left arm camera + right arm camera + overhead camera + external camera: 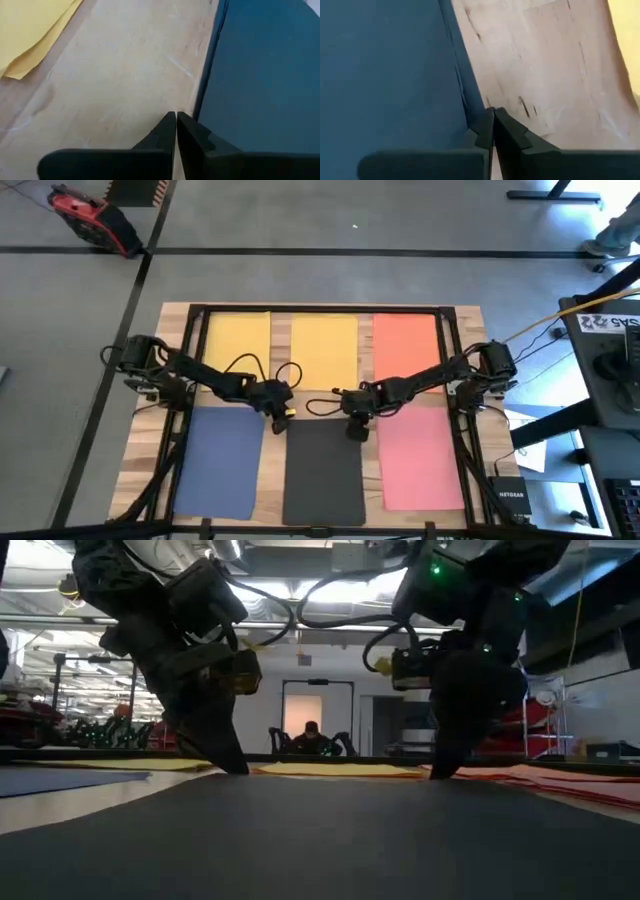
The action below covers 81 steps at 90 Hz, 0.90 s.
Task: Organize paper
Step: Stack the black colored paper on top of the black colored papers
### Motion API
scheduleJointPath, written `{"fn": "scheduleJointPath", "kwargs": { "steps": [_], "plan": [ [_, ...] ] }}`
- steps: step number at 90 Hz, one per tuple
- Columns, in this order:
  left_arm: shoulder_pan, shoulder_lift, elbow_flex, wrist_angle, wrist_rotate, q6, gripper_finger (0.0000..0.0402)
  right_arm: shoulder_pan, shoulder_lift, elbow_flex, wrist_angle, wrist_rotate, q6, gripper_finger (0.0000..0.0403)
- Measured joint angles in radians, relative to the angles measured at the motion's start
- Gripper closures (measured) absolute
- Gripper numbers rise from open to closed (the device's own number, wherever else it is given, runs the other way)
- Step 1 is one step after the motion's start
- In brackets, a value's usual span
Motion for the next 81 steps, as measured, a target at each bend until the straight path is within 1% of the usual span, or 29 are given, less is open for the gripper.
{"fn": "scheduleJointPath", "kwargs": {
  "steps": [10, 29, 42, 57, 71, 81],
  "plan": [
    [-0.008, 0.0, 0.0, 0.0, 0.009, -0.007, 0.0402, 0.0, 0.0, 0.0, -0.001, -0.024, 0.0, 0.0403],
    [-0.028, 0.0, 0.0, 0.0, 0.009, -0.03, 0.0402, 0.001, 0.0, -0.001, -0.002, -0.029, -0.001, 0.0403],
    [-0.032, 0.0, 0.0, 0.0, 0.008, -0.03, 0.0402, 0.003, -0.006, -0.002, -0.006, 0.004, -0.003, 0.0403],
    [0.018, -0.02, 0.0, -0.001, 0.005, -0.011, 0.0402, -0.012, -0.027, -0.004, -0.035, 0.036, -0.028, 0.0403],
    [0.074, -0.067, 0.0, -0.006, 0.007, 0.022, 0.0402, -0.038, -0.044, -0.005, -0.068, 0.053, -0.032, 0.0403],
    [0.091, -0.106, 0.001, -0.01, 0.042, 0.023, 0.0402, -0.044, -0.068, -0.005, -0.082, 0.064, -0.052, 0.0403]
  ]
}}
